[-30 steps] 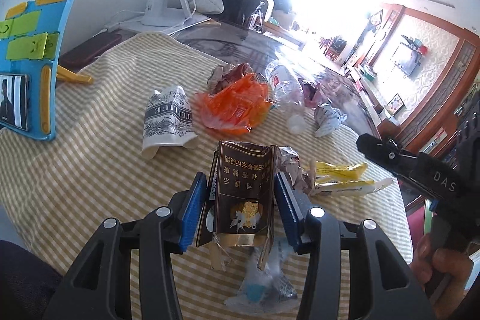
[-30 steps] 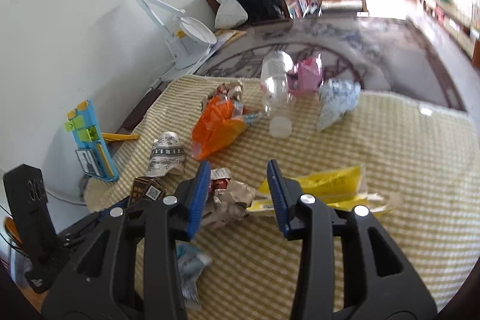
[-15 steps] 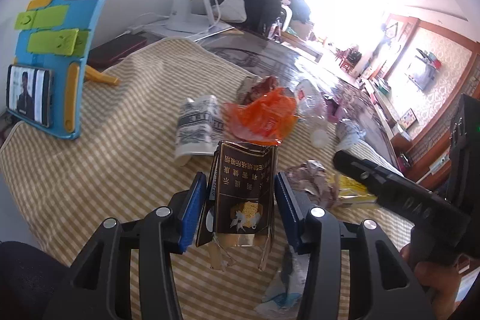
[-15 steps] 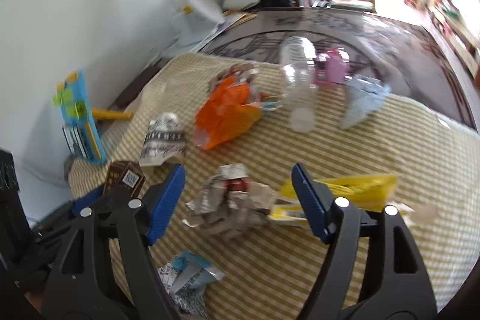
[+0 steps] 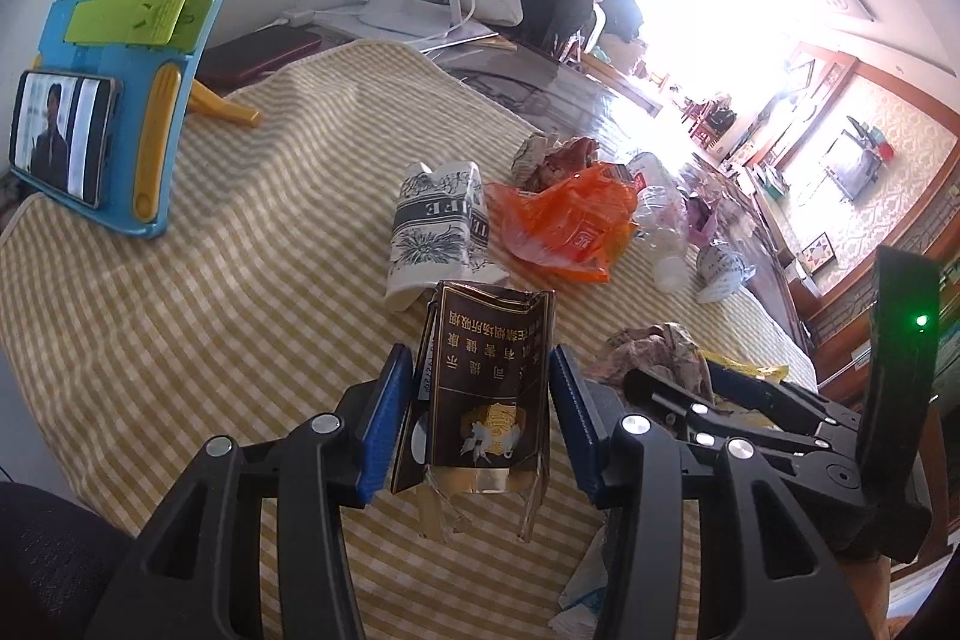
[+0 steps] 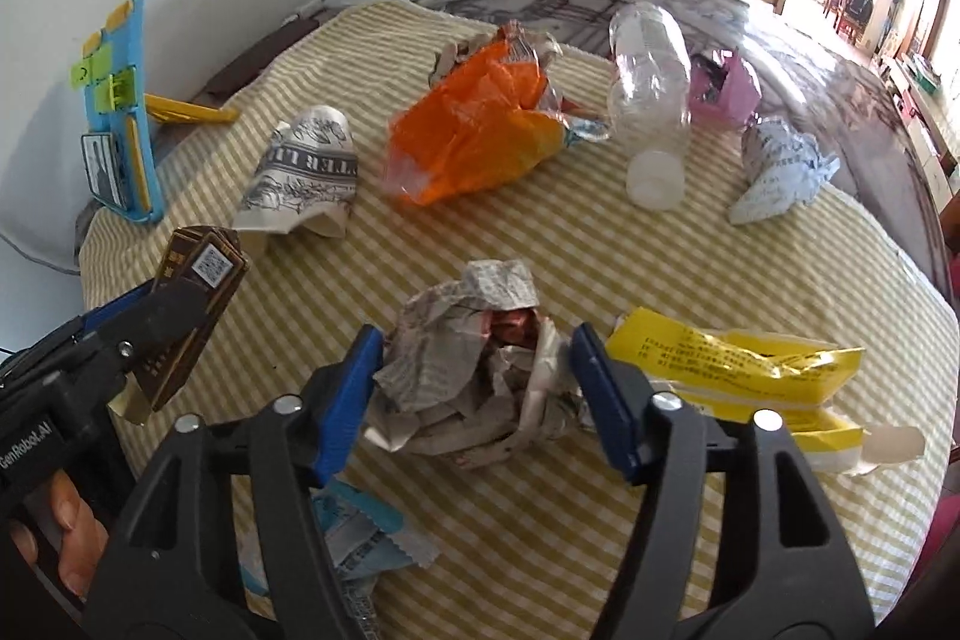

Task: Collect trash
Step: 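Grasp the crumpled paper with the right tool while the left tool holds the cigarette pack, then carry the crumpled paper with the right tool into the red bucket and release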

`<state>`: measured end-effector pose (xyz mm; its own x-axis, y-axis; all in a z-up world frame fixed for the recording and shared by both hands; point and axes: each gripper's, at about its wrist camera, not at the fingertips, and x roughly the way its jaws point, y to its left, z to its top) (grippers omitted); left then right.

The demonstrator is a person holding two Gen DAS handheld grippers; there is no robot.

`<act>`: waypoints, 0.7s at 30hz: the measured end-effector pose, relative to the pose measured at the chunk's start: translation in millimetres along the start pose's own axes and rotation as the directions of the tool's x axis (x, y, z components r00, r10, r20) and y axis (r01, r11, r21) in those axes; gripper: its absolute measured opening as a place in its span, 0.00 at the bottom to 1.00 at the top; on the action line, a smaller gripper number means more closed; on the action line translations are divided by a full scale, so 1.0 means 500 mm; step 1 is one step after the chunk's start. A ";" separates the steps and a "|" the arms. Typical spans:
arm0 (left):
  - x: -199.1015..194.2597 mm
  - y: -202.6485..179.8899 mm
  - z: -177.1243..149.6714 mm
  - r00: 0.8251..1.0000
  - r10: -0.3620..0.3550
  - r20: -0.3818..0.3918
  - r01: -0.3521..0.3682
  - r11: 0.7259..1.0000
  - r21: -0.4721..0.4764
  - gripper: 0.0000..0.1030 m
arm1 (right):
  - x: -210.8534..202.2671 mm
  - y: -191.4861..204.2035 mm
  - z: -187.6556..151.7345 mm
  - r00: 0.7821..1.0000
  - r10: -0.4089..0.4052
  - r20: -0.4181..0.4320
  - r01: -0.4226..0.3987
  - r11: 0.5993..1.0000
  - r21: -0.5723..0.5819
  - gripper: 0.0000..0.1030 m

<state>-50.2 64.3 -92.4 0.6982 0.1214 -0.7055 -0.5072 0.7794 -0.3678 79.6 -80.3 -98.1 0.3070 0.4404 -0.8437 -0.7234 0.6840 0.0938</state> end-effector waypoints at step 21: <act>-0.003 -0.019 -0.004 1.000 0.015 0.010 -0.016 0.999 0.035 0.44 | -0.112 -0.015 0.007 0.980 0.012 0.199 -0.018 0.999 0.029 0.36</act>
<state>-47.4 55.2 -89.3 0.6953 0.1394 -0.7051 -0.5001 0.7984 -0.3353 69.9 -107.9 -49.4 0.4151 0.5552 -0.7207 -0.7104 0.6927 0.1245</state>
